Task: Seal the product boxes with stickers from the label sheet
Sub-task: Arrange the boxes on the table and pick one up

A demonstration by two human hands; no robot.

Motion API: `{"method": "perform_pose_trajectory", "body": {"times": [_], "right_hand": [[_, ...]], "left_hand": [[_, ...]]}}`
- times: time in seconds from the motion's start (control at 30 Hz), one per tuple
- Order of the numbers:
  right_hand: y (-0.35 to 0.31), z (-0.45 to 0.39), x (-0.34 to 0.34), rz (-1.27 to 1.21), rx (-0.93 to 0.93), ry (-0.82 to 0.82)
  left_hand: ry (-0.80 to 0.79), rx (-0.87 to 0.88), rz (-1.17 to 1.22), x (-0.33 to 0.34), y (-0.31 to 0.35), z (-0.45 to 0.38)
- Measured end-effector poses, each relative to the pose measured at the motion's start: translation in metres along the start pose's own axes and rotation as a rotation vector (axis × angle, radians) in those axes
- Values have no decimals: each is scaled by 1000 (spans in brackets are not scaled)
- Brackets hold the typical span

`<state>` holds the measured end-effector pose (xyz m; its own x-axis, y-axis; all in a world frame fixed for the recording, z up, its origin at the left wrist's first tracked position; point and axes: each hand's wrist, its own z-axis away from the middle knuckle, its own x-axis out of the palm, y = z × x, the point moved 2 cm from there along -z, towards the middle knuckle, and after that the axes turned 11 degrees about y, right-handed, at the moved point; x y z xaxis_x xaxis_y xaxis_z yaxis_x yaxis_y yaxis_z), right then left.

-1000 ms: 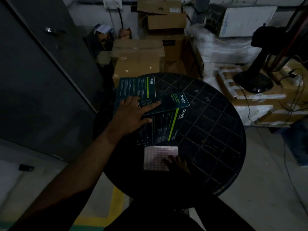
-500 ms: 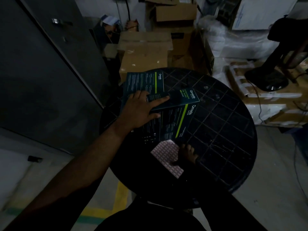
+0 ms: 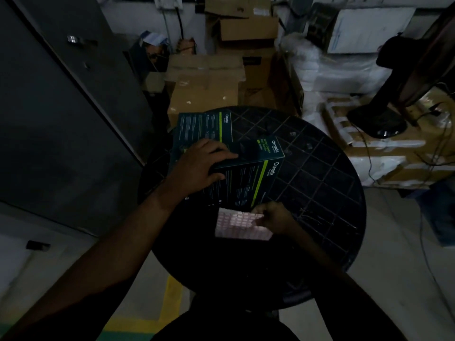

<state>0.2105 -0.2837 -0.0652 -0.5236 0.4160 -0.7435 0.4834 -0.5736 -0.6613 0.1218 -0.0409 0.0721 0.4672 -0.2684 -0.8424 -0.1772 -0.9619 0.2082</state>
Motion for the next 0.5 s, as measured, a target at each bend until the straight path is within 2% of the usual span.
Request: {"method": "perform_pose_trajectory", "body": {"times": [0.13, 0.33, 0.5], "right_hand": [[-49, -1, -71, -65, -140, 43], [-100, 7, -124, -154, -235, 59], [-102, -2, -124, -247, -239, 74]], "left_hand": [[-14, -101, 66, 2, 16, -2], [-59, -489, 617, -6, 20, 3], [-110, -501, 559, -6, 23, 8]]}}
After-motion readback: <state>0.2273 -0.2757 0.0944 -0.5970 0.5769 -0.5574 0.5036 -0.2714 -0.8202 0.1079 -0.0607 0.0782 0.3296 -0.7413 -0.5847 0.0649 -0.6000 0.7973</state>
